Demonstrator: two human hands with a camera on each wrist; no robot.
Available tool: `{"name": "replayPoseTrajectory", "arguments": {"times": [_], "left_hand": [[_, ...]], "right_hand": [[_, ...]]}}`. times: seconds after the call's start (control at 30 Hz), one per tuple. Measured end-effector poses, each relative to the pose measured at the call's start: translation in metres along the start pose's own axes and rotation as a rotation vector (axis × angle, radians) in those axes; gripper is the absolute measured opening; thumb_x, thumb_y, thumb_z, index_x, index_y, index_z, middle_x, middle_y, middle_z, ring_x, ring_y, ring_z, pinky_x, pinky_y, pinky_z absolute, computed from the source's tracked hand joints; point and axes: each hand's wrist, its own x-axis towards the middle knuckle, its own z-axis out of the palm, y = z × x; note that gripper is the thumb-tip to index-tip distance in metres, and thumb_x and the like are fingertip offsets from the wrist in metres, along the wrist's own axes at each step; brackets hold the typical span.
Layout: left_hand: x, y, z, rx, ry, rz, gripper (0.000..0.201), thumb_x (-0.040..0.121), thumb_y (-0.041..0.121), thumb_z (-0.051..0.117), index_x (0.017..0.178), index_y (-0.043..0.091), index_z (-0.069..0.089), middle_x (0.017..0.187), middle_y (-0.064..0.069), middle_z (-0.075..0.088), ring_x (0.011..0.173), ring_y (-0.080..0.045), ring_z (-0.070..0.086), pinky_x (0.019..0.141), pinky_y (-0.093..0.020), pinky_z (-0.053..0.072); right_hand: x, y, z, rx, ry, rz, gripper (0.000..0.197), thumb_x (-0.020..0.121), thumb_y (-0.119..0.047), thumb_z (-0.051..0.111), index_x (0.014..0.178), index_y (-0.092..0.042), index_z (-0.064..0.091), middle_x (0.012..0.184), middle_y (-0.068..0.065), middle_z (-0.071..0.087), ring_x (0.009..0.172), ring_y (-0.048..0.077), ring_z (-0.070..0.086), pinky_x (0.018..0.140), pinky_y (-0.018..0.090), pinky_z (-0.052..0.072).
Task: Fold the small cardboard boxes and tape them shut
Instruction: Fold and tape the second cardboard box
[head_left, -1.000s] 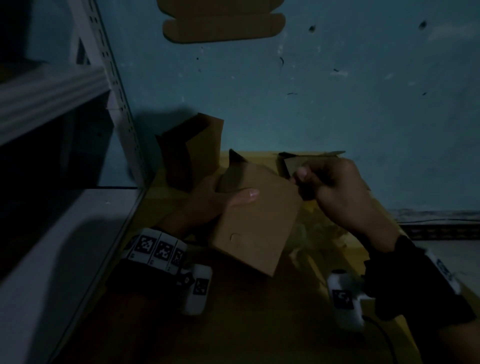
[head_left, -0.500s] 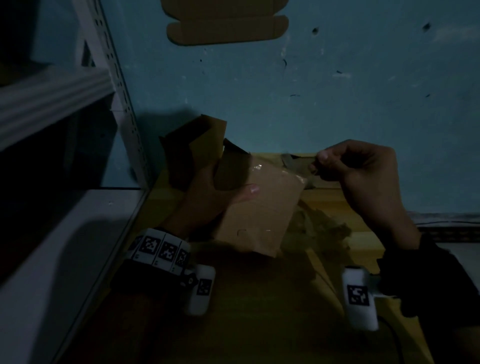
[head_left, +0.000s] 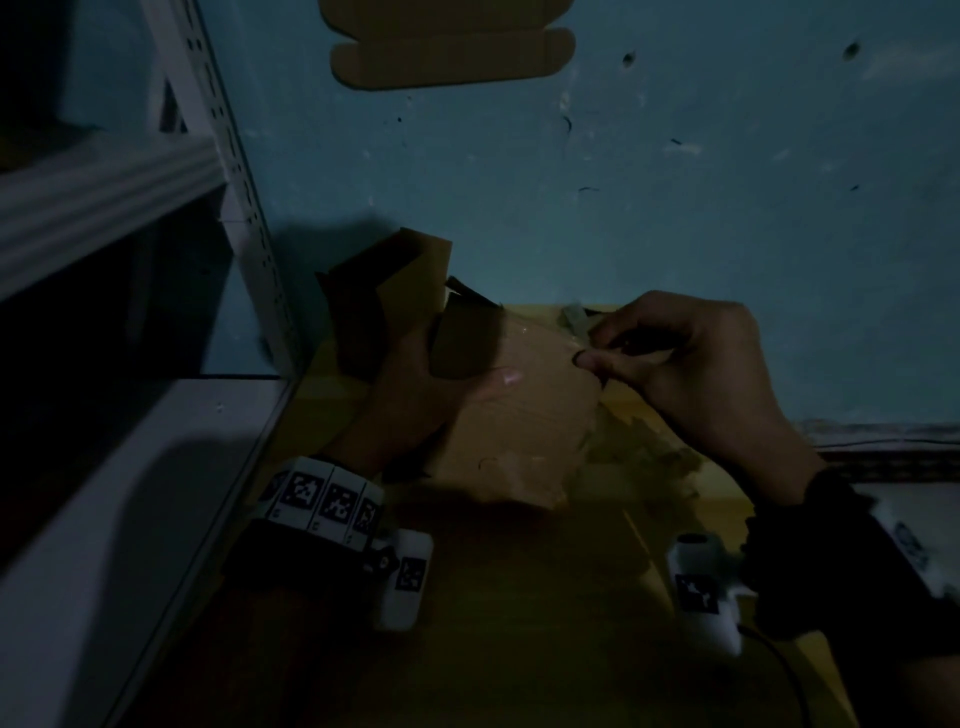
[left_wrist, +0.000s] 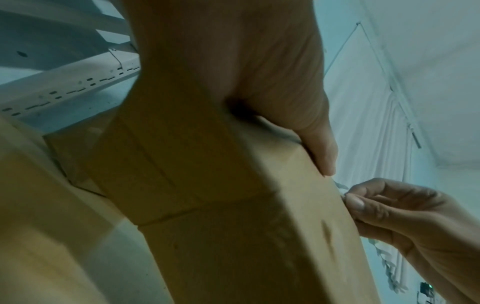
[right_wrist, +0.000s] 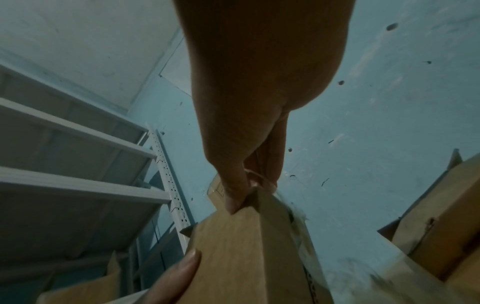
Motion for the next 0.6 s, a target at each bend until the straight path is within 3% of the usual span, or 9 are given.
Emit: {"name": "replayPoseTrajectory", "arguments": {"times": [0.1, 0.2, 0.37, 0.47, 0.6], "left_hand": [[-0.0003, 0.0016, -0.0003, -0.012, -0.005, 0.011, 0.042, 0.073, 0.024, 0.083, 0.101, 0.035, 0.054, 0.100, 0.015, 0.061, 0.082, 0.014, 0.061, 0.062, -0.006, 0.048], [-0.0025, 0.0046, 0.0003, -0.022, -0.013, 0.007, 0.041, 0.074, 0.023, 0.083, 0.098, 0.038, 0.053, 0.098, 0.018, 0.059, 0.075, 0.022, 0.057, 0.057, -0.002, 0.046], [-0.0033, 0.0069, 0.0026, -0.025, 0.015, 0.024, 0.042, 0.074, 0.023, 0.083, 0.101, 0.038, 0.055, 0.101, 0.017, 0.061, 0.083, 0.013, 0.061, 0.062, -0.007, 0.049], [-0.0027, 0.0073, 0.0035, -0.020, 0.042, 0.017, 0.045, 0.072, 0.027, 0.084, 0.109, 0.030, 0.058, 0.105, 0.014, 0.063, 0.092, 0.001, 0.062, 0.072, -0.016, 0.049], [-0.0021, 0.0075, 0.0035, 0.002, 0.024, 0.026, 0.045, 0.075, 0.028, 0.082, 0.112, 0.026, 0.056, 0.104, 0.014, 0.062, 0.089, 0.003, 0.060, 0.066, -0.009, 0.045]], "right_hand": [[0.0008, 0.0003, 0.0006, -0.035, -0.001, -0.002, 0.012, 0.080, -0.031, 0.082, 0.080, -0.020, 0.077, 0.080, -0.009, 0.074, 0.074, 0.009, 0.071, 0.069, 0.043, 0.059], [0.0012, 0.0020, -0.0001, -0.152, -0.022, -0.054, 0.015, 0.087, -0.034, 0.075, 0.083, -0.019, 0.077, 0.082, -0.007, 0.074, 0.074, 0.011, 0.070, 0.067, 0.042, 0.058], [-0.0003, 0.0051, 0.0022, -0.374, -0.038, -0.208, 0.031, 0.098, -0.034, 0.053, 0.086, -0.012, 0.071, 0.084, 0.004, 0.070, 0.066, 0.026, 0.066, 0.055, 0.043, 0.052], [-0.0023, 0.0065, 0.0042, -0.414, -0.016, -0.242, 0.029, 0.100, -0.028, 0.053, 0.087, -0.008, 0.069, 0.083, 0.007, 0.068, 0.062, 0.029, 0.063, 0.053, 0.043, 0.050], [-0.0027, 0.0052, 0.0020, -0.369, 0.000, -0.235, 0.027, 0.100, -0.029, 0.056, 0.089, -0.009, 0.068, 0.084, 0.005, 0.068, 0.064, 0.025, 0.064, 0.056, 0.043, 0.052]]}}
